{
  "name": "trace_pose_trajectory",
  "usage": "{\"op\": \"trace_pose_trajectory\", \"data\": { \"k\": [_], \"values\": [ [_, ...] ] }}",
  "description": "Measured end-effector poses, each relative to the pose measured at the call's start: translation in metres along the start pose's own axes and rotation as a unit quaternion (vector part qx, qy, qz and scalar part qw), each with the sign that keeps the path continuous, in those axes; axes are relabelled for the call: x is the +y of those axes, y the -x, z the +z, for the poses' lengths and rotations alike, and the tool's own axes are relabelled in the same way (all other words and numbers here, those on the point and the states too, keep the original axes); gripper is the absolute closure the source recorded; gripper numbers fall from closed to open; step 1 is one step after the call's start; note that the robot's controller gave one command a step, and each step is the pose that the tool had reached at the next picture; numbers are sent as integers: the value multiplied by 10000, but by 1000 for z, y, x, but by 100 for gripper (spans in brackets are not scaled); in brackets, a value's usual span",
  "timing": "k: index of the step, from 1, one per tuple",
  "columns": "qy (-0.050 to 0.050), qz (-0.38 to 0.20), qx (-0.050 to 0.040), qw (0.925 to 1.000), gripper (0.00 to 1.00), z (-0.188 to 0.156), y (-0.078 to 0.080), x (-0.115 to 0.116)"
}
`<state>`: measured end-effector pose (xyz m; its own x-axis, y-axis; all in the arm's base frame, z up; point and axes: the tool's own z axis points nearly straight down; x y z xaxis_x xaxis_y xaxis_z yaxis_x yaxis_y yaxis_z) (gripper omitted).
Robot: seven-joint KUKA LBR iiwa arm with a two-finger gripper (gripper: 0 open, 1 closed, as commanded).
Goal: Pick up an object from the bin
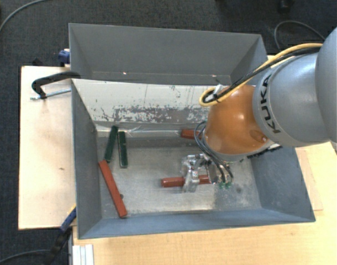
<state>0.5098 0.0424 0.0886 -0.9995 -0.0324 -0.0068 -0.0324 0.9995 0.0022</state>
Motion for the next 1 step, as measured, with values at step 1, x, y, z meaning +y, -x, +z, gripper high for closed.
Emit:
{"op": "trace_pose_trajectory", "data": {
  "k": [1],
  "values": [
    [-2,3,-30,10000,100,-74,3,1]
  ]
}}
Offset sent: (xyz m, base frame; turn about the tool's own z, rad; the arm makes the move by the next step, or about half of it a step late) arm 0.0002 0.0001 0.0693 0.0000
